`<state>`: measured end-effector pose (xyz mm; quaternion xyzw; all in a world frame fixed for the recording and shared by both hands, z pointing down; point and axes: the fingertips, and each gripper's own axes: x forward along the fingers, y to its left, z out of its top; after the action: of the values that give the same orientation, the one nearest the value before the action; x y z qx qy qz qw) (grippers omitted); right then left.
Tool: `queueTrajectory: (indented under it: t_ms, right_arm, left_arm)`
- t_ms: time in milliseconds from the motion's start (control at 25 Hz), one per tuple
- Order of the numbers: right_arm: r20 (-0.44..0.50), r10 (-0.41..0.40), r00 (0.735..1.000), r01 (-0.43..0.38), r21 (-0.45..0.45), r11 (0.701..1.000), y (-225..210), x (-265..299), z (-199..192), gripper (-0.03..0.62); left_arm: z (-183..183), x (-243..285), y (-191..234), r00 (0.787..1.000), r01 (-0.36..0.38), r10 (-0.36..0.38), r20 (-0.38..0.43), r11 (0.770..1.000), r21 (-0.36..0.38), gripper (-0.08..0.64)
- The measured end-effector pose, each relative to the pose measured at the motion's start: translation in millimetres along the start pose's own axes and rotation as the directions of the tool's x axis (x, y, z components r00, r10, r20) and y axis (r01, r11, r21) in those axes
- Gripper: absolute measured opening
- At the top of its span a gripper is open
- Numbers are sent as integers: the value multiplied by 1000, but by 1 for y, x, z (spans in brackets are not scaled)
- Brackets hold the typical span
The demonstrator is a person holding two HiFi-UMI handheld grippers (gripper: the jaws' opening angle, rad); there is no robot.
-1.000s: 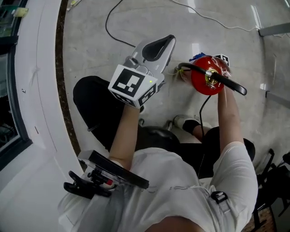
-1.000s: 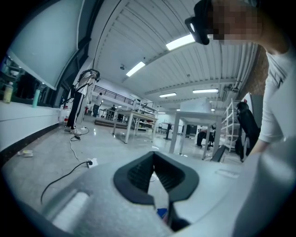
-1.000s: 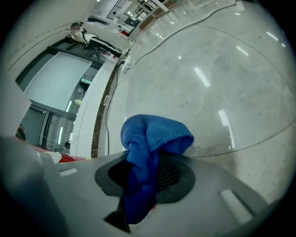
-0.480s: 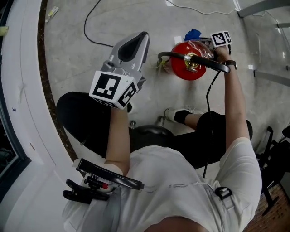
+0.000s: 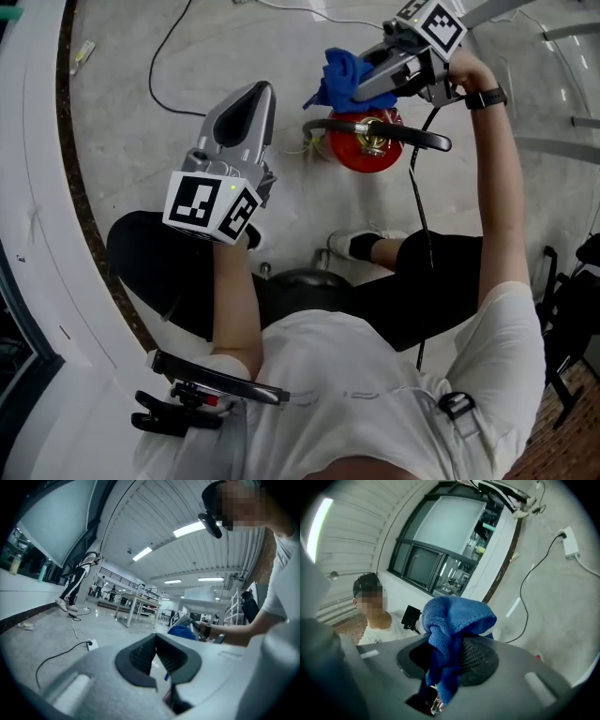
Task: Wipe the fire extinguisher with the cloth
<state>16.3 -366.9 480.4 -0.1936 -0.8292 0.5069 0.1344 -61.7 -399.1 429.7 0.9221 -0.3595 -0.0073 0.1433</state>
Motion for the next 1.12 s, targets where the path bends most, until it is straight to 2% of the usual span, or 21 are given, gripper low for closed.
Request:
queueTrajectory:
  t_ms: [120,320,440,520,600,640,800,880,960,1000,1040,1120]
  right_arm:
    - [-87,-16,996,18,31,999,-19,-3,-5,120]
    - [-123,-88,989,101,110,989,-87,-23,-23,120]
    - [-158,-134,978,171,249,953,-164,-20,-68,120]
    - [-153,-225,962,262,296,918,-225,-21,-101,120]
    - [-189,-361,913,401,266,877,-283,-28,-131,120]
    - [-208,-395,895,438,236,868,-307,-26,-142,120]
    - [-259,-471,843,517,156,841,-381,-9,-173,120]
    - [-279,-498,821,544,122,830,-398,-9,-183,120]
    - [-293,-509,810,553,92,828,-396,-13,-182,123]
    - [-293,-506,811,549,82,832,-390,-15,-177,124]
    - [-278,-487,828,525,80,847,-377,-14,-167,124]
    - [-186,-396,899,417,92,904,-325,-10,-127,124]
  left_arm:
    - [-1,0,10,1000,-13,13,0,1000,-11,-2]
    - [-9,2,14,999,-32,32,-17,999,-14,-2]
    - [-17,3,27,998,-56,55,-35,998,-24,-2]
    - [-25,3,32,997,-63,62,-55,998,-30,-2]
    - [-34,6,35,995,-64,61,-75,997,-36,-2]
    - [-38,6,36,995,-66,63,-84,997,-39,-2]
    - [-53,0,46,988,-102,95,-120,994,-49,-2]
    - [-59,-1,49,985,-116,108,-133,992,-54,-2]
    - [-62,-3,51,983,-125,116,-142,990,-57,-2]
    - [-62,-3,51,983,-126,117,-145,990,-57,-2]
    - [-61,-4,50,983,-124,115,-142,991,-56,-2]
    - [-53,-3,45,988,-105,98,-123,993,-56,-2]
